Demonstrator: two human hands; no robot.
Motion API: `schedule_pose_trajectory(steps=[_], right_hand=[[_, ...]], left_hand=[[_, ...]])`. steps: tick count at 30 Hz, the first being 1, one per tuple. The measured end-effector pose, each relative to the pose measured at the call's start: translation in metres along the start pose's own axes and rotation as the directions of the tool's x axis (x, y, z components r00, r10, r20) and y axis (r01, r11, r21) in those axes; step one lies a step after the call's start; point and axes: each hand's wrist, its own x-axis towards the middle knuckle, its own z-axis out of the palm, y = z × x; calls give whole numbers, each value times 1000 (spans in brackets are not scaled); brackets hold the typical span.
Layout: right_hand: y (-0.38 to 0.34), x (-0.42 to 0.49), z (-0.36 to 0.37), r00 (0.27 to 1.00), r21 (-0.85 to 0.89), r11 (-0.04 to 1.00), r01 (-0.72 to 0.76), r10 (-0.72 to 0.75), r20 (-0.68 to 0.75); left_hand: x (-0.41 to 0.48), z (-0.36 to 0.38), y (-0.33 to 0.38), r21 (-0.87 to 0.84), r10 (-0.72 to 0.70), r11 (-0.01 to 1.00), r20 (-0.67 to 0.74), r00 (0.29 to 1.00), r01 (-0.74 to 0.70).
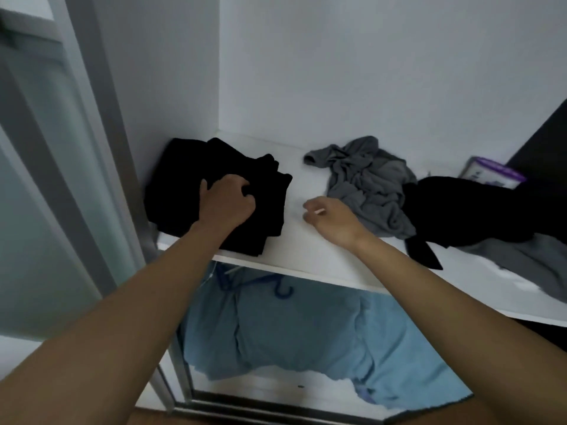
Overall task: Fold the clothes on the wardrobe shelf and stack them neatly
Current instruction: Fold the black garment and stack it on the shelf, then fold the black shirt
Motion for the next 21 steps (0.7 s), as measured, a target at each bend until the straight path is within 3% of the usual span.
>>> schedule_pose_trajectory(steps=[3,6,8,11,14,17,21], right_hand=[[37,-2,-47,984,-41,997,-68,61,-166],[79,-1,-86,950,-97,983,-158,125,-285],[106,-1,-104,945,-131,967,-220,178,-275],[137,2,-114,950,-128,952,-278,254,-180],[158,9,-112,965,-223,950,-219,178,-190],[172,15,-111,976,-271,959,-84,24,-216],[186,11,-108,966,-174,963,208,-230,-120]], left_hand=[[-12,6,35,-221,120,963,-155,981,-153],[-11,19,76,-181,267,937,-179,947,-299],[-4,34,105,-139,323,931,-122,939,-338],[10,57,146,-146,171,977,95,981,-157],[27,83,172,-227,-44,965,342,939,128],[38,106,189,-361,-235,819,497,835,446],[62,134,213,-510,-351,639,473,808,576]])
